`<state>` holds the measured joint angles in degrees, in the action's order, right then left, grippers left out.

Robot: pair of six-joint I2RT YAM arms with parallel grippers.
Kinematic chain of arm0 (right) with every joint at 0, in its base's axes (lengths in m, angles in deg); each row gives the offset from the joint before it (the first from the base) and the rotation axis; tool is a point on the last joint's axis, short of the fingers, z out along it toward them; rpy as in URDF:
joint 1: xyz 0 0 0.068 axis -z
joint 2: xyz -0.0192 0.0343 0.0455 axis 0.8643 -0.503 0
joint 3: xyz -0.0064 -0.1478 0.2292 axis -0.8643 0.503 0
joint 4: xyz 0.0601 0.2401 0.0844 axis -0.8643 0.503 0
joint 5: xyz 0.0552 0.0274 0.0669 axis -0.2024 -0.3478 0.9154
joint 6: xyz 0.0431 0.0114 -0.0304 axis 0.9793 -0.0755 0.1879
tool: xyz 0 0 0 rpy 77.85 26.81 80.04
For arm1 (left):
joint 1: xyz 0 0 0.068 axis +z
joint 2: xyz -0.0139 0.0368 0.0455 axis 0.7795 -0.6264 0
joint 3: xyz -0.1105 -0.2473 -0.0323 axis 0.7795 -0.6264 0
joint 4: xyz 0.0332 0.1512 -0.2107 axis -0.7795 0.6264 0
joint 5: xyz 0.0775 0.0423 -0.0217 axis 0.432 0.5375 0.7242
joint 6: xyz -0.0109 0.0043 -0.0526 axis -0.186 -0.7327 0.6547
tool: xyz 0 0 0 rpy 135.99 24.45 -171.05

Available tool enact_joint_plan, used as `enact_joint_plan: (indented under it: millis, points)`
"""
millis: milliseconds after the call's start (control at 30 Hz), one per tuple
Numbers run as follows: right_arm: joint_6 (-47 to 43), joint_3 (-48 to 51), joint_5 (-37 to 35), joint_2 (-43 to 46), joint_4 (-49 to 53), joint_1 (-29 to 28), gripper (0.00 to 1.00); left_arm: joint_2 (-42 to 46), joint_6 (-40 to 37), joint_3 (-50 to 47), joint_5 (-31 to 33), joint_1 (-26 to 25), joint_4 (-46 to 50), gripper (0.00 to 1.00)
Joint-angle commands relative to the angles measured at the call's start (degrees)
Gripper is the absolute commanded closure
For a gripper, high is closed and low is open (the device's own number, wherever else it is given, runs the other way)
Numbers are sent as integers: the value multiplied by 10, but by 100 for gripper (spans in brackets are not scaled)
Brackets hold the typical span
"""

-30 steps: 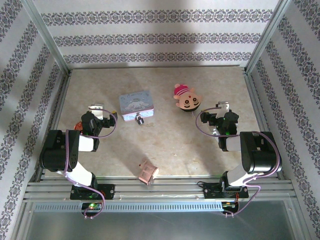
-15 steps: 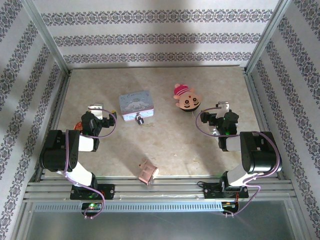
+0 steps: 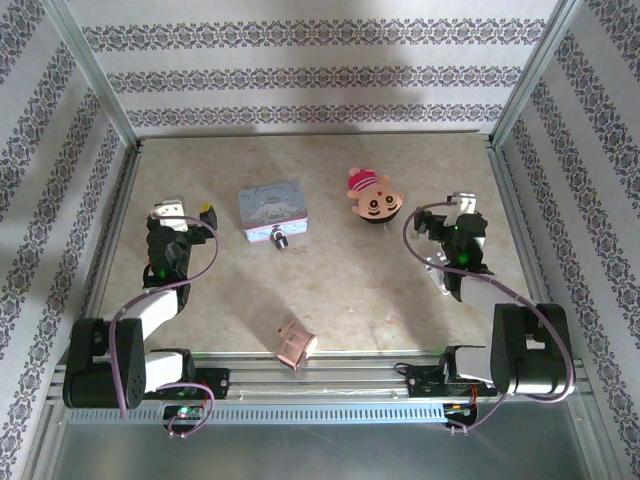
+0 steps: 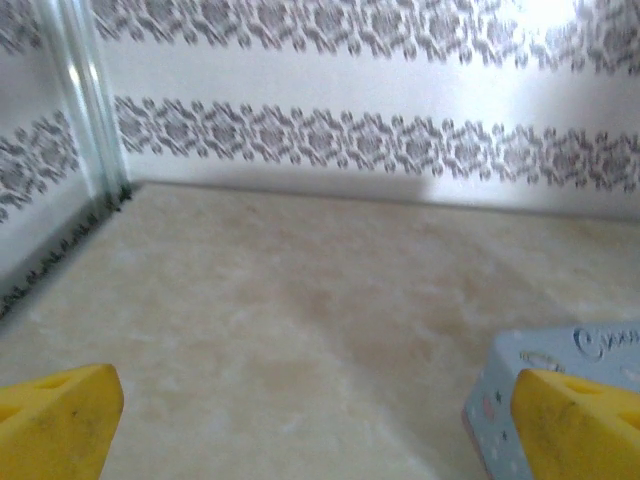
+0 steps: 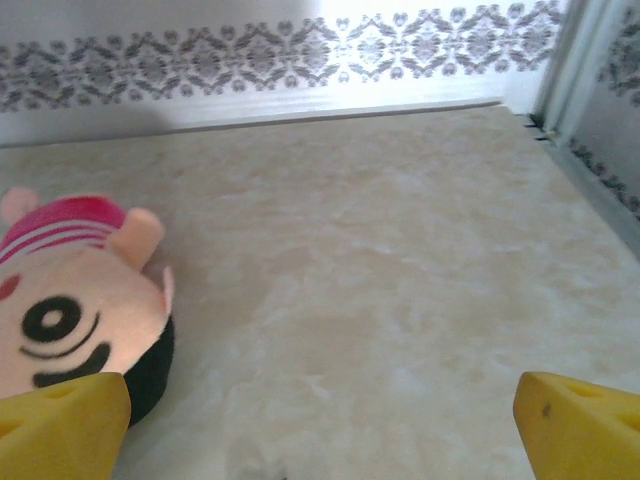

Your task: Unlock a padlock with a key

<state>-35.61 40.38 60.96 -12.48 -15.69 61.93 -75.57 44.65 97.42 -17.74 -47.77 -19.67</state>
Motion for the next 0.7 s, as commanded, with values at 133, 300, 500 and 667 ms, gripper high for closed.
enact_joint_plan:
  millis: [133,300,500,667]
  points:
    - [67,-78,-66,50,276,2,2,84,68,1,24,-1,90,1]
    - [105,-132,-59,48,418,-1,2,118,99,-16,40,-2,96,1]
    - [164,-193,-46,11,542,-16,13,139,131,-34,85,-2,99,1]
    - [211,-246,-58,-47,603,-53,24,124,142,-24,64,-1,99,1]
